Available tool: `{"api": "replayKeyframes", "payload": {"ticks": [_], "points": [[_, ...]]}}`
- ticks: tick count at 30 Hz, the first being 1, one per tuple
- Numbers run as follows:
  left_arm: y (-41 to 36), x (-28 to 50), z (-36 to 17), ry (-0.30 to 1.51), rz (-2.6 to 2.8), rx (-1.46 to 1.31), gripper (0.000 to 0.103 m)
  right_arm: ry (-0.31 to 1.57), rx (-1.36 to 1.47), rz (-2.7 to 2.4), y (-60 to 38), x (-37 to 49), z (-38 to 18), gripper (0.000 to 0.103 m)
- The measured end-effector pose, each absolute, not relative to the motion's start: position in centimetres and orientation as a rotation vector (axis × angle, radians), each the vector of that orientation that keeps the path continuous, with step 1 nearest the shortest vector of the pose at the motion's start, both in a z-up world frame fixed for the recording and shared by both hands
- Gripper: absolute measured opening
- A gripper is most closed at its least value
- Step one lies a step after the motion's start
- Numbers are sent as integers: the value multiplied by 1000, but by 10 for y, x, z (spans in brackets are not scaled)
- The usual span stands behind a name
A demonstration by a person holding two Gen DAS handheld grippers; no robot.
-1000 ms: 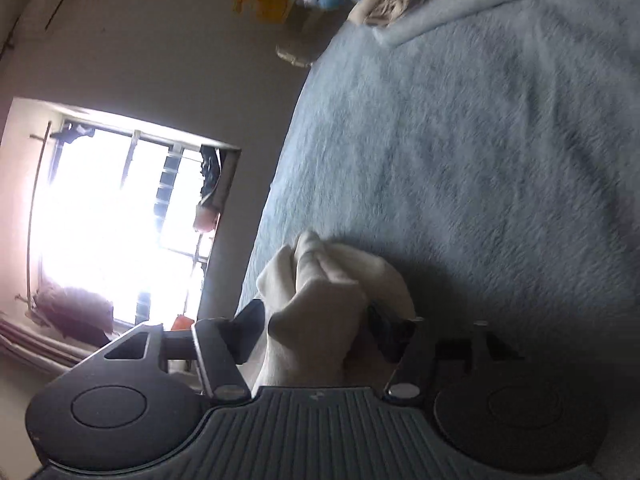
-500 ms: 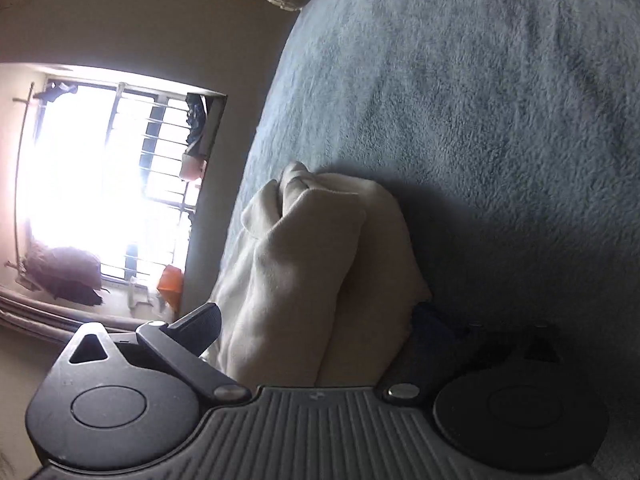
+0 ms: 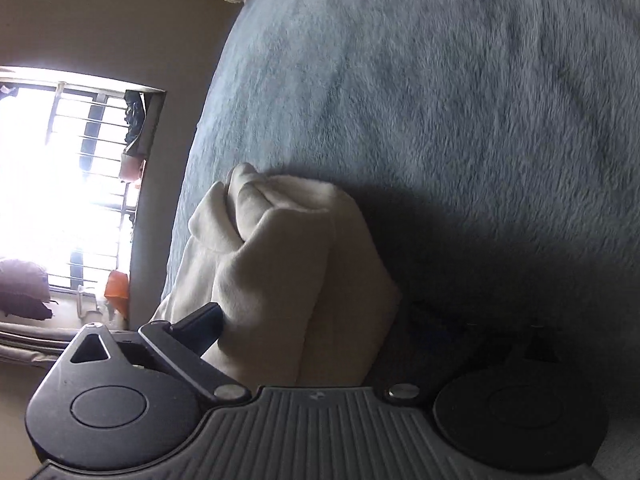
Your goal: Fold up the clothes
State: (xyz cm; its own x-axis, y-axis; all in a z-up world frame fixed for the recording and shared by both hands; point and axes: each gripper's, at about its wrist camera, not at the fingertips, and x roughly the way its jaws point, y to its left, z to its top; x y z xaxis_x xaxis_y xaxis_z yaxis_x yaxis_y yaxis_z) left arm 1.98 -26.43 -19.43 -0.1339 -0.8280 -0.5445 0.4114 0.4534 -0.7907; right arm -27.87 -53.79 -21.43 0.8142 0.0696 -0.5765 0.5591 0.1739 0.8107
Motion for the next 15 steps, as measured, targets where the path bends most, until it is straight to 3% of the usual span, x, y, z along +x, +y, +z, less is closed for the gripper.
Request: {"api": "replayKeyframes", "payload": {"ticks": [6,7,8,9,10,11,15], "points": [[-268,19,-195,1298,-1096,-422,94,526,1400,-343,-552,-249,-223,103],[-269,18,-194,1288,-1091,-426,88,504,1424,-332,-556,-245,-226,103],[-269,18,-195,1289,-1089,-446,73,485,1439,-324,-559,-242,-227,103],[-268,18,-197,1297,-1089,-474,66,486,1432,-324,-559,-242,-226,98],[-266,18,-197,1300,-1083,-499,63,503,1406,-330,-556,-243,-223,81],[-264,18,-198,1296,-1085,-506,61,519,1379,-333,-553,-247,-221,74],[-253,20,-194,1288,-1105,-506,56,541,1334,-329,-544,-250,-208,63]]}}
